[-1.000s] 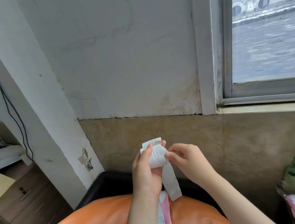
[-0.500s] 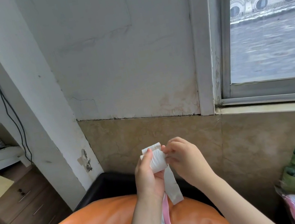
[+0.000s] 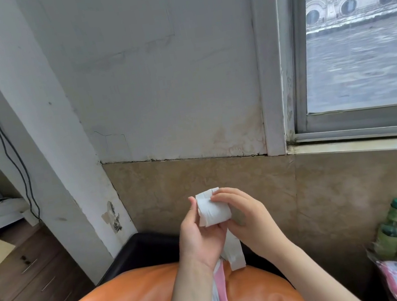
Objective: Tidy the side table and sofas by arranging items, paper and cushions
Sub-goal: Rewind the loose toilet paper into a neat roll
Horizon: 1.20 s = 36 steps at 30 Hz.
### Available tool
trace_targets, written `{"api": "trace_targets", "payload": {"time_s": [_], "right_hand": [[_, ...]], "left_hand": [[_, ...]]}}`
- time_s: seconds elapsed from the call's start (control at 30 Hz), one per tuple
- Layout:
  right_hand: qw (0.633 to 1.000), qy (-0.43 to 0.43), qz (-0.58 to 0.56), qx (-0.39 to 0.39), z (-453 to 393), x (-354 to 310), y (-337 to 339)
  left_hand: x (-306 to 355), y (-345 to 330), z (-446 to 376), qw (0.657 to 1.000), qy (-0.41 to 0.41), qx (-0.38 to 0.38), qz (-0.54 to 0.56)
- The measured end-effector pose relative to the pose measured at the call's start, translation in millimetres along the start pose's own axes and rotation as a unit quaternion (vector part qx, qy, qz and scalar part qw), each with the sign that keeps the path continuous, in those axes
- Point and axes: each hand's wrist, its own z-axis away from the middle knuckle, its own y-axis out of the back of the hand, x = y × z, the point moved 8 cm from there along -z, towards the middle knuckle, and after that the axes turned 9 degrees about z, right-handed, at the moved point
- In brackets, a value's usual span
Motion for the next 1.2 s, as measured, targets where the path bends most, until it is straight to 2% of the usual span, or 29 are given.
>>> {"api": "trace_targets", "payload": {"time_s": [0.07, 0.2, 0.33, 0.43, 0.53, 0.73, 0.87, 1.1, 1.2], "right_hand": [[1.0, 0.009, -0.005, 0.02, -1.0, -1.5, 4.6], [0.994, 0.038, 0.084, 0.058, -1.8, -3.9, 6.2], [0.992, 0.052, 0.109, 0.032, -4.4, -6.8, 0.8], [0.995, 0.039, 0.093, 0.004, -5.6, -8.6, -2.7], [0.994, 0.048, 0.092, -0.02, -4.8, -7.8, -5.1], [0.993, 0.033, 0.067, -0.087, 1.7, -7.7, -6.1], [0.988, 0.031, 0.063, -0.139, 2.2, -15.0, -11.3], [0.989, -0.022, 0.014, -0.147, -0.5, -4.9, -6.8], [0.988, -0.034, 0.035, -0.148, 0.5, -5.5, -6.7]], "left_hand": [[0.2, -3.4, -0.9, 1.0, 0.002, -0.02, -0.006], [0.0, -11.3, -2.4, 0.997, 0.016, -0.076, -0.005], [1.2, -10.8, -6.9, 0.995, -0.004, -0.094, -0.031], [0.2, -6.5, -7.0, 0.994, -0.023, -0.08, -0.067], [5.1, -3.2, 0.2, 0.996, -0.029, -0.028, -0.08], [17.7, -1.8, 2.2, 0.986, 0.011, 0.026, -0.167], [18.9, 6.6, 2.7, 0.979, 0.03, 0.076, -0.185], [11.4, 4.9, 6.1, 0.975, 0.045, 0.062, -0.209], [10.1, 3.0, 5.0, 0.972, 0.048, 0.051, -0.225]]}}
